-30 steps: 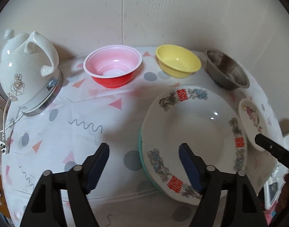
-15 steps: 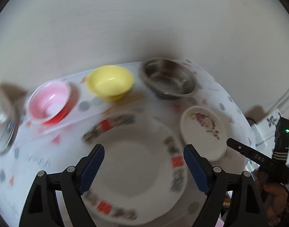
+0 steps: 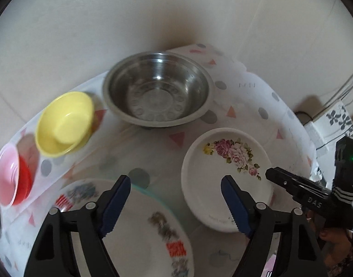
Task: Organize plates and bowls
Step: 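Grasp the rim of the small white floral plate with both grippers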
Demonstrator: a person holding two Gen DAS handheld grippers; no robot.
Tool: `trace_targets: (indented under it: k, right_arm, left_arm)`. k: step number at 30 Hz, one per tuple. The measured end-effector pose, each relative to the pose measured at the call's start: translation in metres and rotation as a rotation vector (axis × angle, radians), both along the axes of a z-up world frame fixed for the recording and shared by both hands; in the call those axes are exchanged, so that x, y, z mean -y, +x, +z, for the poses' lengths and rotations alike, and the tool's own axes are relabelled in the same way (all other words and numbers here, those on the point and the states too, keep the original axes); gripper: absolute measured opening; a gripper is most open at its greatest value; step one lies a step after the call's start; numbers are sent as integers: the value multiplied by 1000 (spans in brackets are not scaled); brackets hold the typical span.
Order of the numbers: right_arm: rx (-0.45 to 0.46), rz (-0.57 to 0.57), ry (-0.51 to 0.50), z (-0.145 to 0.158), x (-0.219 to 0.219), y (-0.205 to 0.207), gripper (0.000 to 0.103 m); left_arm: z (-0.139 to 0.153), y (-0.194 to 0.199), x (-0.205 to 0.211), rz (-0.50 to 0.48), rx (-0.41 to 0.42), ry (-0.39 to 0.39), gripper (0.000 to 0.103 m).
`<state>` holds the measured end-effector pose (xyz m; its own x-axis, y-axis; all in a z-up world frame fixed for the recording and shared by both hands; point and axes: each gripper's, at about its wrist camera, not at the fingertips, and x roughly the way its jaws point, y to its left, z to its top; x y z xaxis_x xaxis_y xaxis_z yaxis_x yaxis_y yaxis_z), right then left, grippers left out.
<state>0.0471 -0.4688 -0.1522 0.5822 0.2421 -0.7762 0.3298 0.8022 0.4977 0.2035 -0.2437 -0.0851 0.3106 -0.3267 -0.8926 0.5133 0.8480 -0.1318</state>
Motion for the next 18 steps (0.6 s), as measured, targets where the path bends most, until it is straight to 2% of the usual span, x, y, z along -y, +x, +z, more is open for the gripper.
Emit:
trace_targets:
  k: [4,8,9,13,16,18]
  right_arm:
    - [10,28,27,-4,3,6,37]
    - [17,67,40,-7,0,9,37]
    - [18,78,43,-8,-1,10,35]
    - [25,123,43,-9,-6,13,24]
    - [15,143,32,-12,-8,16,21]
    - [4,148,28,-14,-7,18,14]
  left_arm:
    - [-15,7,23,-45,-41,43,66]
    - [-28,12,40,-69,-64,83,61]
    - [-31,13,44,-78,-63,106,59]
    - [-42,16,53,-105,-88,155,37]
    - [-49,17,58,-118,-107,177,34]
    - [-54,18,62,-124,-122,179,32]
